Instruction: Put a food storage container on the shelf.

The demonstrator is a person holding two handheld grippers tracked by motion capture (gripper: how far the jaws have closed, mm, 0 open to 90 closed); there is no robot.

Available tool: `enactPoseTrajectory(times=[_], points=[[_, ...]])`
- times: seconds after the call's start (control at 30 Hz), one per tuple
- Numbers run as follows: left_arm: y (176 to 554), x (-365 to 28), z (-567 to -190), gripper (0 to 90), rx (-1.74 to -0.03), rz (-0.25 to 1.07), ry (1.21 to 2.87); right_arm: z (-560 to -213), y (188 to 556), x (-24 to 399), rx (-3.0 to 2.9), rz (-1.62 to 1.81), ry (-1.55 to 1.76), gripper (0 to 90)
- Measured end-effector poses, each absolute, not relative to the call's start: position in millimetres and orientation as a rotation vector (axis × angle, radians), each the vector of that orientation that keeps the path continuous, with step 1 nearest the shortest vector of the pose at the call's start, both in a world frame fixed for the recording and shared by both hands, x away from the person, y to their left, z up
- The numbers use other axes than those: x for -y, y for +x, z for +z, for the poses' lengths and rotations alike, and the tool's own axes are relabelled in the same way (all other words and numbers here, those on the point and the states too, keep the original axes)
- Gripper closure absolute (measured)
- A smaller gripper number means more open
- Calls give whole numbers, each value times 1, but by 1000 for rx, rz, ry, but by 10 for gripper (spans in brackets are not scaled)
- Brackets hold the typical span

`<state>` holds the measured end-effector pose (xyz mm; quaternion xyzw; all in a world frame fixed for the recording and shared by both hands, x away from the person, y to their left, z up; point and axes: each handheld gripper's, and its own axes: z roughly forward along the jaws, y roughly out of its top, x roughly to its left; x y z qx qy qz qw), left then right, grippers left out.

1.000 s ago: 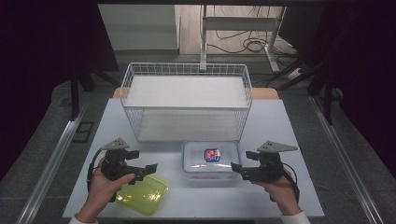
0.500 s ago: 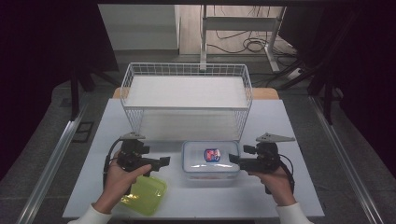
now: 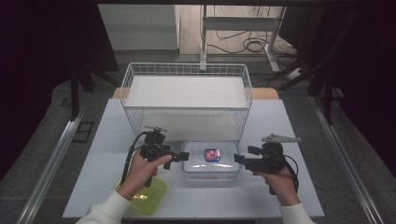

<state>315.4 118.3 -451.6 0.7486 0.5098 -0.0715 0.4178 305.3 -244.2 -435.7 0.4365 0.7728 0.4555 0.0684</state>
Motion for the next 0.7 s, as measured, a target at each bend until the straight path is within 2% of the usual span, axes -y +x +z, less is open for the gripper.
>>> enactPoseTrajectory(times=[0.7], points=[[341,-101,-488,58,-1370,-361,1899,-439,309,251,-2319,1370,1336,236]])
